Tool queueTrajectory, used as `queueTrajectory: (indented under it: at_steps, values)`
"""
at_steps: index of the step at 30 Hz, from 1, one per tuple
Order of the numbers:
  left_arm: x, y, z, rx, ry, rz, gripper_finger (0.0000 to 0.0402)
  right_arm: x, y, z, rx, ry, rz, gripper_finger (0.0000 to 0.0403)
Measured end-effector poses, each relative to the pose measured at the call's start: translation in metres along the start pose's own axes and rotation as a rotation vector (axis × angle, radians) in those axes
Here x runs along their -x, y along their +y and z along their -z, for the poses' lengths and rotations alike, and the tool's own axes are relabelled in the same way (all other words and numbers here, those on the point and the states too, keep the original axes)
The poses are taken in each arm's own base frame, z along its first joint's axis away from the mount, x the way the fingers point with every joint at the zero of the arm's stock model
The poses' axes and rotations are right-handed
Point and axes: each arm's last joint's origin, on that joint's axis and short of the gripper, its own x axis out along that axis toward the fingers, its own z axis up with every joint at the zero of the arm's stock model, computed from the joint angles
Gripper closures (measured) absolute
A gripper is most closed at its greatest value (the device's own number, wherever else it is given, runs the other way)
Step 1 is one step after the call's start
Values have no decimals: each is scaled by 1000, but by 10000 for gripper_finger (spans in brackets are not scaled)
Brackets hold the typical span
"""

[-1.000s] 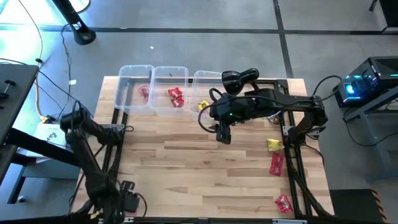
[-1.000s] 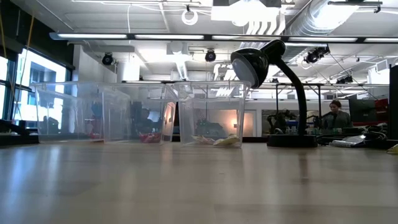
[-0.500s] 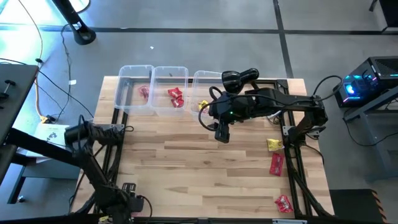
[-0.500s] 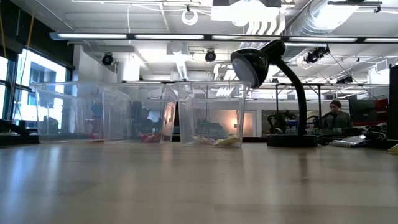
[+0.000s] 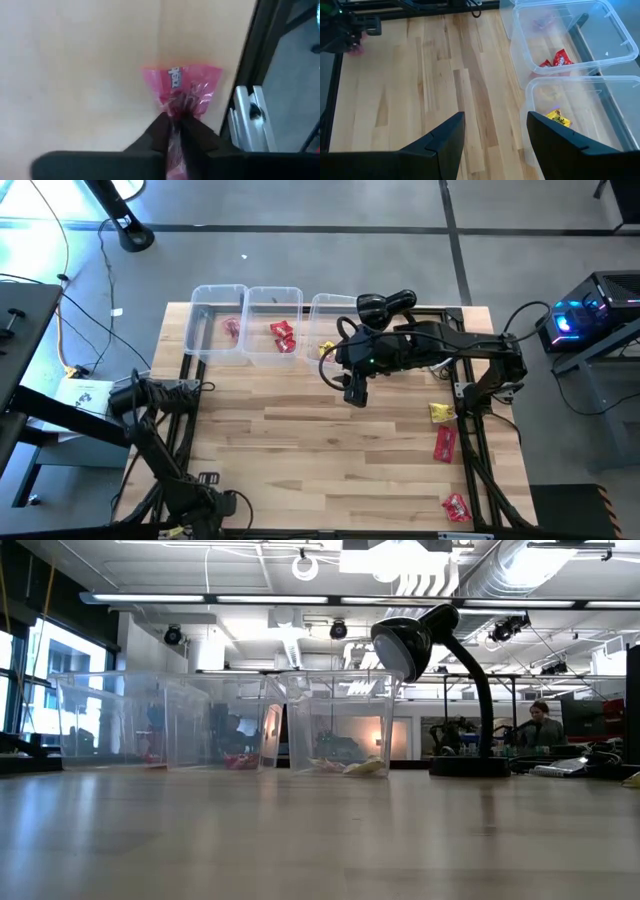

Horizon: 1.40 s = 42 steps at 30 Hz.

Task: Sort candy
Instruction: Put the pink candy wrapper into the left transparent bin

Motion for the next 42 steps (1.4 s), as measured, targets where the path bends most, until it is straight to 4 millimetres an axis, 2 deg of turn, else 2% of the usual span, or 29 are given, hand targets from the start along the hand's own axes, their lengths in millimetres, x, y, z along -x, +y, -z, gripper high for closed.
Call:
queueTrajectory:
  at_steps: [4,8,11,14,17,19,22,25,29,35,39,42]
  values:
    - [11,16,-9,52,-49,-97,387,0,0,0,13,0,0,194]
    - [37,47,-12,115,-135,-281,396,0,0,0,37,-1,0,194]
    - [77,66,-16,159,-265,-287,399,0,0,0,44,-2,0,194]
    - [116,94,-18,232,-452,-306,400,0,0,0,44,-1,0,194]
    - [164,129,-17,349,-657,-310,400,0,0,0,37,-2,0,194]
    - [197,153,-11,420,-787,-355,401,0,0,0,23,-2,0,194]
    - [246,192,9,541,-1005,-465,401,0,0,0,18,-2,0,194]
    - [271,229,30,613,-1074,-583,401,0,0,-1,15,-10,0,194]
    - [267,269,45,644,-871,-730,401,0,0,-4,6,-48,18,194]
    - [224,318,38,723,-561,-768,401,1,1,-10,-5,-106,11,194]
    - [205,345,26,704,-546,-783,401,1,1,-13,-26,-138,4,194]
    - [206,360,20,707,-593,-845,391,1,1,-14,-43,-142,3,194]
